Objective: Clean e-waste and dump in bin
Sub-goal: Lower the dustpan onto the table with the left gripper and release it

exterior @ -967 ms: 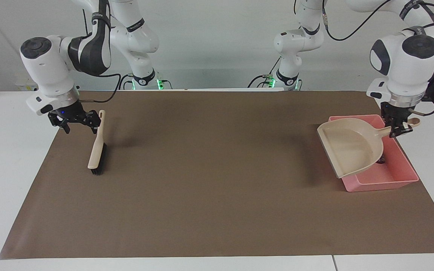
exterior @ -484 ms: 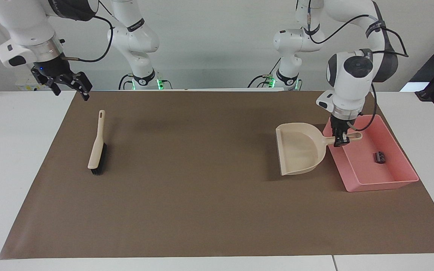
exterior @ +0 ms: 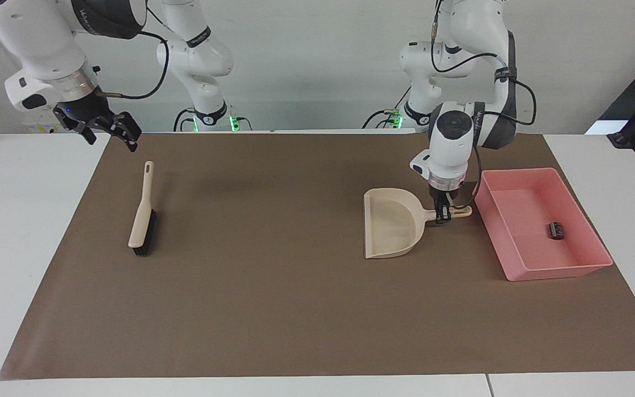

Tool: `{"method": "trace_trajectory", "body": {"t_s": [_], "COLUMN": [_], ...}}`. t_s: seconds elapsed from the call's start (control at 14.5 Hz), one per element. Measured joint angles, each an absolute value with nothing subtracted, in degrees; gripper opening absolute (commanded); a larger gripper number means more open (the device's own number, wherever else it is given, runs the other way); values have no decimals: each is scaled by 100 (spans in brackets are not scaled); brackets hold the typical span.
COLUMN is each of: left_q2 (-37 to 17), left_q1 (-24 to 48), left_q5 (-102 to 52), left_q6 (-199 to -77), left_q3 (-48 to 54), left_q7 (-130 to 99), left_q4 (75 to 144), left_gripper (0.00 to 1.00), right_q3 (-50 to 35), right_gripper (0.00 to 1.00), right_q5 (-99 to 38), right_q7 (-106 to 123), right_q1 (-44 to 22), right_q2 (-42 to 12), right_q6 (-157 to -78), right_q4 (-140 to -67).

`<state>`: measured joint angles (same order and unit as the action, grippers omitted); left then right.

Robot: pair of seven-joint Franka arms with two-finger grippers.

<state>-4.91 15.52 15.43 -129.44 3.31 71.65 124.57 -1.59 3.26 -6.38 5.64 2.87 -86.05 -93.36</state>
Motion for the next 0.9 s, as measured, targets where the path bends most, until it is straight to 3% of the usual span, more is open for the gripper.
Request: {"method": "trace_trajectory", "body": {"t_s": [0.07, 0.48, 0.9], "left_q2": [-501, -502, -416], "left_q1": [1578, 1453, 542], "left_q5": [1543, 1543, 1543], "left_q6": [-12978, -12902, -12373], "left_q3": [329, 240, 174], "left_q7": [7145, 7059, 7060], "left_q4": [12462, 12381, 11637], "left_gripper": [99, 100, 100], "right_q3": [21, 393, 803], "right_gripper": [100, 100, 100], "right_q5": [327, 329, 327], "right_q7": [-638, -600, -285], "right_q1": [325, -160, -351], "right_q2": [287, 287, 287], "right_q6": [-8623, -8628, -8628], "right_q4": [-9328, -9296, -9288]}}
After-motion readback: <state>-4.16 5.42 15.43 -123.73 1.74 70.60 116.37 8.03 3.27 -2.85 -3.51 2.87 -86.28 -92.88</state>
